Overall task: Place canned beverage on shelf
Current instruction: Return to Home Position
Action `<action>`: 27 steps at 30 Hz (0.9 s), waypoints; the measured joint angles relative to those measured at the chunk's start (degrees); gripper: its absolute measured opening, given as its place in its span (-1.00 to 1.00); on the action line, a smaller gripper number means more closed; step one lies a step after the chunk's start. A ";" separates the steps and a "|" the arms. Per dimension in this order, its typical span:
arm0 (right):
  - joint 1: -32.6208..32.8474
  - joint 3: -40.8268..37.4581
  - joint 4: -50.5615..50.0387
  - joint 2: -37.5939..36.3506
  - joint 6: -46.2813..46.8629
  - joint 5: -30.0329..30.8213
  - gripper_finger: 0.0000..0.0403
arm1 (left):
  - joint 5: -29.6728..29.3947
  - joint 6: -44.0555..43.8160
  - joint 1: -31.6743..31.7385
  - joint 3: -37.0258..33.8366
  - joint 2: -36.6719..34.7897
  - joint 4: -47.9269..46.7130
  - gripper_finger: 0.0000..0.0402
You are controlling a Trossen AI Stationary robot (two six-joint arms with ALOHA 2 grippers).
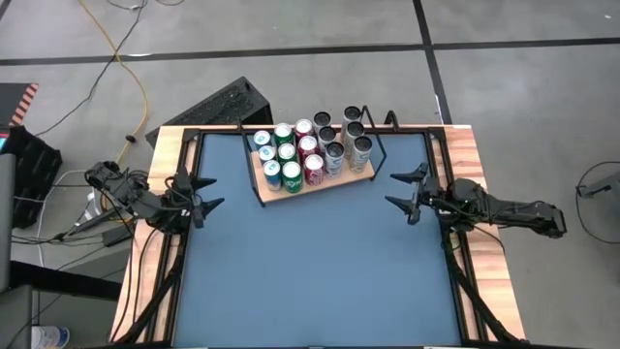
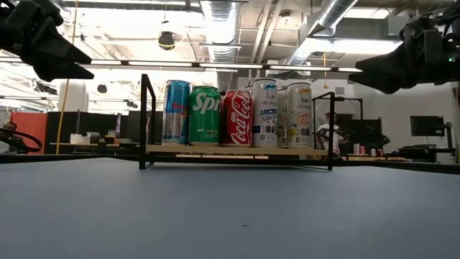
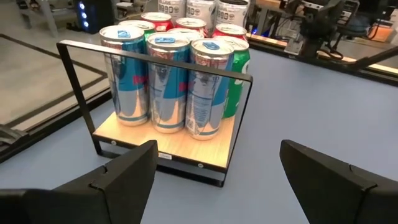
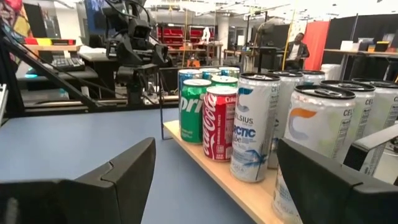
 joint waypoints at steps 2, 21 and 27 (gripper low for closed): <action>0.00 0.00 -0.07 0.00 0.02 0.00 0.62 | 0.01 -0.01 -0.01 0.00 0.00 -0.01 0.62; 0.00 0.22 -4.51 0.00 0.04 0.04 0.62 | -0.02 -0.13 -0.01 0.00 0.00 0.05 0.62; 0.00 0.24 -4.67 0.00 0.07 0.04 0.62 | -0.02 -0.14 0.00 0.00 0.00 0.06 0.62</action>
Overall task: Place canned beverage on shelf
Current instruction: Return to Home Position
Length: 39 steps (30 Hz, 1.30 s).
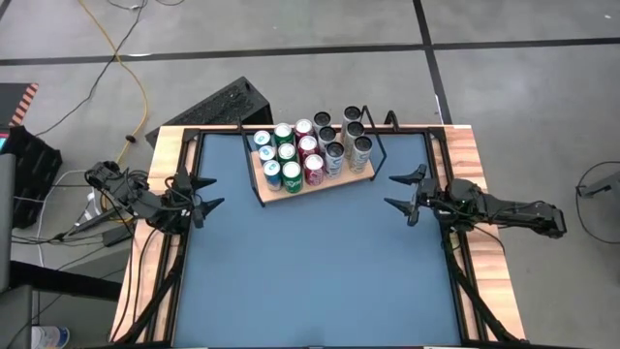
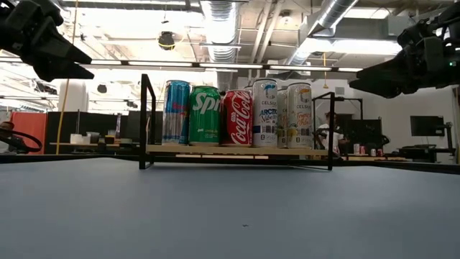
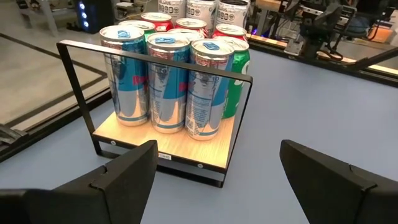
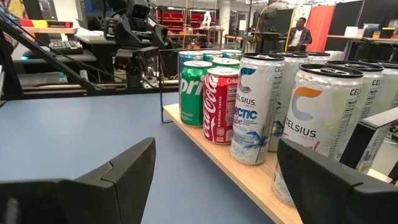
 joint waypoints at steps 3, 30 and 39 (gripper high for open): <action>0.00 0.00 -0.04 0.00 0.00 0.00 0.62 | 0.00 0.00 0.00 0.00 0.00 0.00 0.62; 0.00 0.00 -0.19 -0.02 0.02 0.00 0.62 | 1.13 26.20 -0.46 -8.89 -1.29 29.55 0.62; 0.02 0.00 -0.44 -0.02 0.02 -0.55 0.62 | 55.56 65.59 -5.69 -20.61 -1.15 44.08 0.62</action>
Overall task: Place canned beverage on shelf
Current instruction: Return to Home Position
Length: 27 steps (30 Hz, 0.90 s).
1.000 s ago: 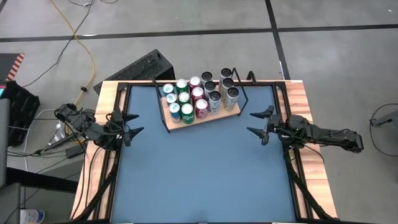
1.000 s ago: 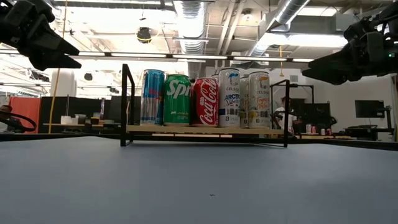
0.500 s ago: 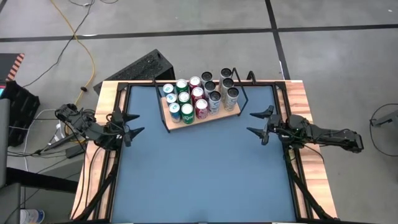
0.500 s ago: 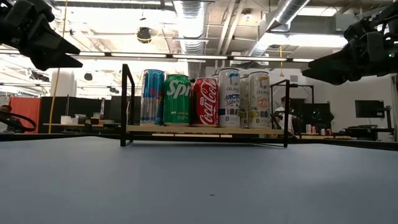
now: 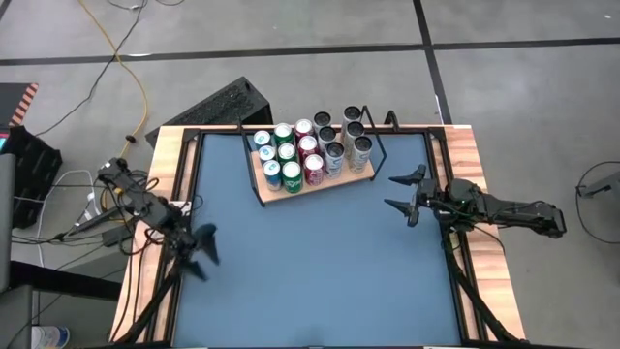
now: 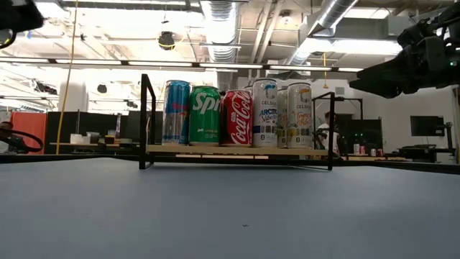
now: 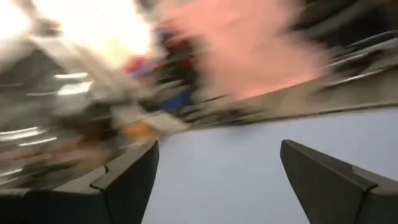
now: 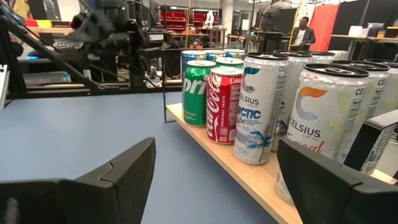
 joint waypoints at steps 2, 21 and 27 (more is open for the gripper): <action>-0.02 0.00 0.00 0.02 0.00 -0.06 0.62 | 7.45 -7.58 -1.27 0.00 0.36 -1.19 0.62; -0.01 -0.02 -0.02 0.00 0.00 -0.23 0.62 | -13.80 -51.66 -0.66 -0.17 -0.04 7.74 0.62; 0.00 -0.04 -0.01 -0.01 0.00 -0.24 0.62 | -21.79 -61.97 3.64 -0.24 1.59 0.17 0.62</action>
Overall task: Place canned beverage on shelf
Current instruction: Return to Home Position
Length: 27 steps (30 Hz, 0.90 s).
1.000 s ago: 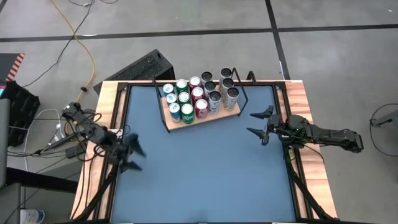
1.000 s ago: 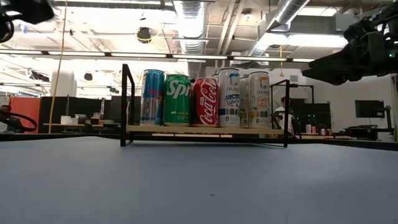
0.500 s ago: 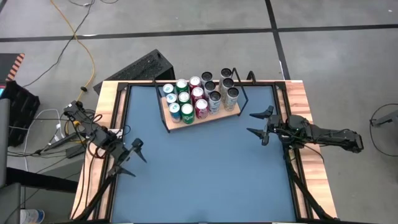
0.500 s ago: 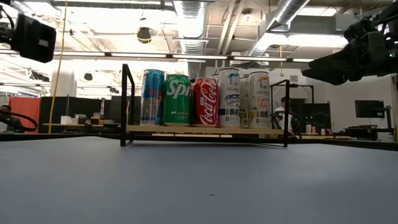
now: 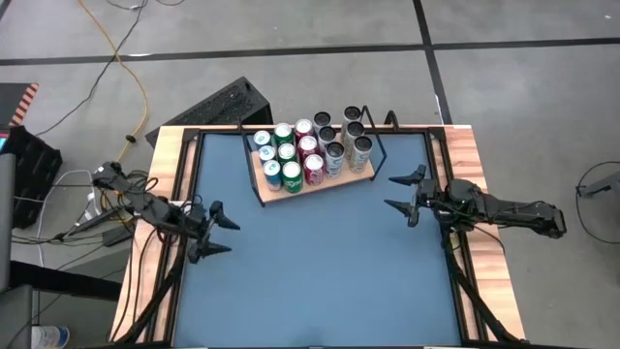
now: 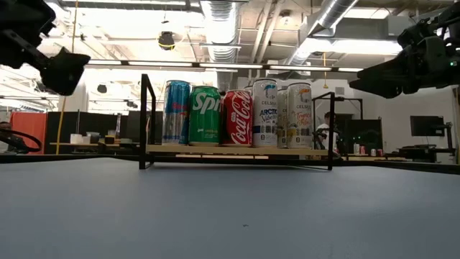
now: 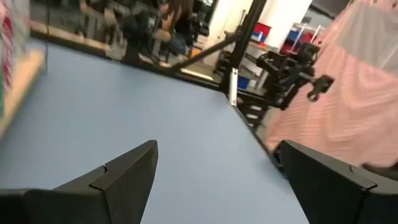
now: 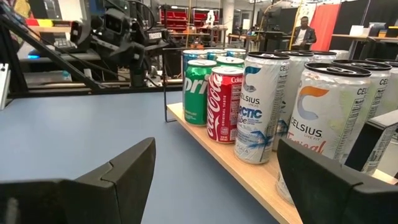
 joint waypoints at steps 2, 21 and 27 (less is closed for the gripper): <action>-0.01 -0.02 0.13 0.02 -0.02 -0.07 0.62 | 1.30 4.10 1.71 -0.03 0.23 0.06 0.62; 0.00 -0.02 0.03 0.01 -0.02 -0.06 0.62 | 19.61 10.56 12.66 -0.07 0.24 -2.61 0.62; 0.01 -0.02 0.01 0.00 -0.02 -0.05 0.62 | 19.61 10.05 12.66 -0.07 0.22 -2.61 0.62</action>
